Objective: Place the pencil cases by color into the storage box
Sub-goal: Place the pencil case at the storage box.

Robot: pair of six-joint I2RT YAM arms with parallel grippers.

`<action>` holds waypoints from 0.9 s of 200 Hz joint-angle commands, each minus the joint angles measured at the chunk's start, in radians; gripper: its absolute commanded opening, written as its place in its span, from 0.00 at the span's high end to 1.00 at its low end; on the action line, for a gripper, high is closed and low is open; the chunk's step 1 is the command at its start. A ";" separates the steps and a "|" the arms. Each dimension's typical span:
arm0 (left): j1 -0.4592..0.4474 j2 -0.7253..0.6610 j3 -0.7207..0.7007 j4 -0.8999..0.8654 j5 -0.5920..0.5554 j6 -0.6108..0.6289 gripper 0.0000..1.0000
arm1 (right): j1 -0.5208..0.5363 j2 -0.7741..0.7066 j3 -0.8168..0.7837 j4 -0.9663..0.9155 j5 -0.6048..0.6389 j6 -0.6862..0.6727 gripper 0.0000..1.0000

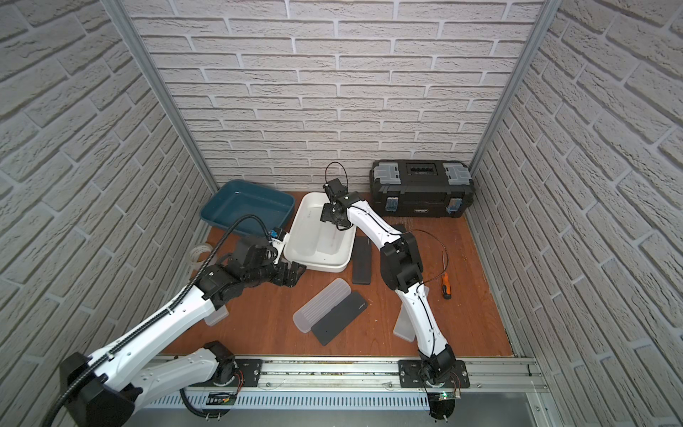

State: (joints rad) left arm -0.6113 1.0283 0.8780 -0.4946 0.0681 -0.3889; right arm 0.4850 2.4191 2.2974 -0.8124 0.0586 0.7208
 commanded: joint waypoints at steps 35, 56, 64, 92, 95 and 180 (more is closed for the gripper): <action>0.011 -0.014 -0.014 0.038 0.006 -0.022 0.02 | -0.014 0.102 0.157 -0.019 -0.003 -0.020 0.34; 0.014 -0.020 -0.011 0.033 0.002 -0.020 0.02 | -0.018 0.107 0.149 -0.019 0.002 -0.021 0.34; 0.014 -0.021 -0.011 0.033 0.002 -0.019 0.02 | -0.020 0.109 0.148 -0.019 0.005 -0.022 0.34; 0.016 -0.018 -0.011 0.037 0.002 -0.018 0.02 | -0.027 0.116 0.148 -0.019 0.008 -0.021 0.34; 0.016 -0.018 -0.011 0.037 0.002 -0.017 0.02 | -0.028 0.118 0.148 -0.020 0.009 -0.021 0.34; 0.017 -0.029 -0.017 0.044 0.001 -0.024 0.02 | -0.039 0.135 0.149 -0.019 0.017 -0.021 0.31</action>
State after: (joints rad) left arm -0.6022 1.0187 0.8757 -0.4908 0.0681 -0.4049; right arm 0.4507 2.5309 2.4363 -0.8463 0.0551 0.7174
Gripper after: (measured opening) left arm 0.979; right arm 0.717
